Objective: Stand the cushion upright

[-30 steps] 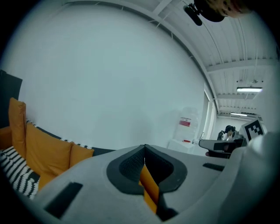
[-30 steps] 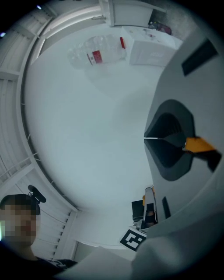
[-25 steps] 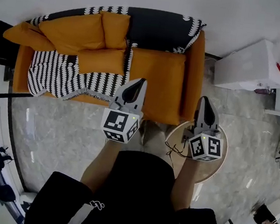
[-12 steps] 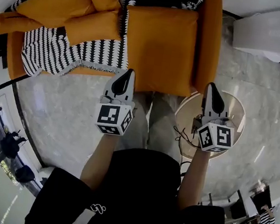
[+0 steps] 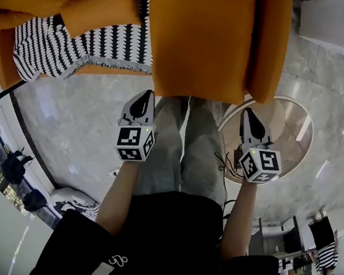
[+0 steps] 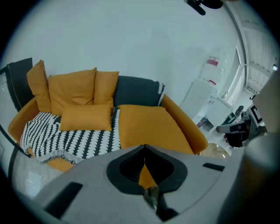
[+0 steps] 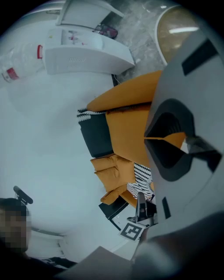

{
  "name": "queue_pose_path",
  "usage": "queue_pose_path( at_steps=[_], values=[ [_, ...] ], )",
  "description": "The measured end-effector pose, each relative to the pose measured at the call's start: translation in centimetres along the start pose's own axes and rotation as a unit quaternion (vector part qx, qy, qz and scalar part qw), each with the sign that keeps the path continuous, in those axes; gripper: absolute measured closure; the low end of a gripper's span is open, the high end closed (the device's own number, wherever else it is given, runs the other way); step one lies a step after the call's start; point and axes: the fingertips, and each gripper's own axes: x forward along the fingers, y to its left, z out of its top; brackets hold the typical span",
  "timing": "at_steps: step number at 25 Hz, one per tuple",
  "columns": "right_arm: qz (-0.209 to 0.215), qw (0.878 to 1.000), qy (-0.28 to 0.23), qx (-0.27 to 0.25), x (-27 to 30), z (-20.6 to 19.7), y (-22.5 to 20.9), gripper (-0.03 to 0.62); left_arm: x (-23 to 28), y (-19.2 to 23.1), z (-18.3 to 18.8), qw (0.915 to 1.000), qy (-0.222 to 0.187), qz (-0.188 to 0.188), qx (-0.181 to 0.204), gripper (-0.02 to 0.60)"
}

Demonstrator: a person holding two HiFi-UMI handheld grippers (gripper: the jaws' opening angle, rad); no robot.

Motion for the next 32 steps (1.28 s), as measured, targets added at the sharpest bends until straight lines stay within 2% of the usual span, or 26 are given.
queue_pose_path(
  at_steps=[3,6,7,8,9,11,13,15,16,19,22,24,26,32],
  values=[
    [0.013,0.999,0.037,0.005,1.6,-2.7,-0.4,0.58,1.2,1.3,-3.9,0.9993,0.038,-0.002,0.005,0.574],
    [0.009,0.997,0.076,-0.016,3.1,-5.5,-1.5,0.576,2.5,2.0,-7.8,0.9964,0.081,-0.006,0.023,0.572],
    [0.006,0.996,0.091,-0.025,3.5,-6.5,-2.0,0.551,2.9,2.1,-9.1,0.995,0.095,-0.008,0.031,0.572],
    [0.003,0.994,0.107,-0.035,3.9,-7.5,-2.6,0.489,3.3,2.2,-10.3,0.9932,0.108,-0.01,0.041,0.572],
    [0.0,0.991,0.126,-0.047,4.1,-8.5,-3.1,0.453,3.7,2.3,-11.5,0.9913,0.121,-0.013,0.05,0.572],
    [-0.006,0.982,0.168,-0.086,4.5,-10.3,-3.9,0.421,4.3,2.6,-13.5,0.9872,0.147,-0.019,0.061,0.572],
    [-0.014,0.968,0.212,-0.136,5.0,-12.2,-5.0,0.415,5.1,3.0,-15.1,0.9826,0.171,-0.028,0.067,0.565],
    [-0.022,0.95,0.252,-0.18,5.8,-14.2,-6.0,0.413,6.2,3.6,-16.6,0.9773,0.194,-0.036,0.076,0.475],
    [-0.026,0.943,0.267,-0.197,6.3,-15.1,-6.5,0.411,6.7,3.9,-17.5,0.9742,0.207,-0.038,0.082,0.455],
    [-0.044,0.93,0.29,-0.223,7.5,-16.6,-8.0,0.411,8.1,4.8,-19.8,0.9629,0.246,-0.043,0.102,0.412],
    [-0.061,0.92,0.3,-0.245,8.3,-17.2,-9.0,0.411,8.8,4.9,-21.8,0.9489,0.28,-0.051,0.136,0.403],
    [-0.07,0.912,0.311,-0.259,8.8,-17.5,-9.7,0.411,9.2,4.8,-22.5,0.9437,0.291,-0.052,0.148,0.402],
    [-0.077,0.907,0.319,-0.263,9.2,-17.8,-10.4,0.411,9.9,4.6,-22.4,0.9421,0.294,-0.053,0.153,0.402],
    [-0.087,0.907,0.321,-0.26,10.7,-18.2,-9.6,0.415,11.5,4.2,-21.4,0.9459,0.276,-0.077,0.151,0.412]
  ],
)
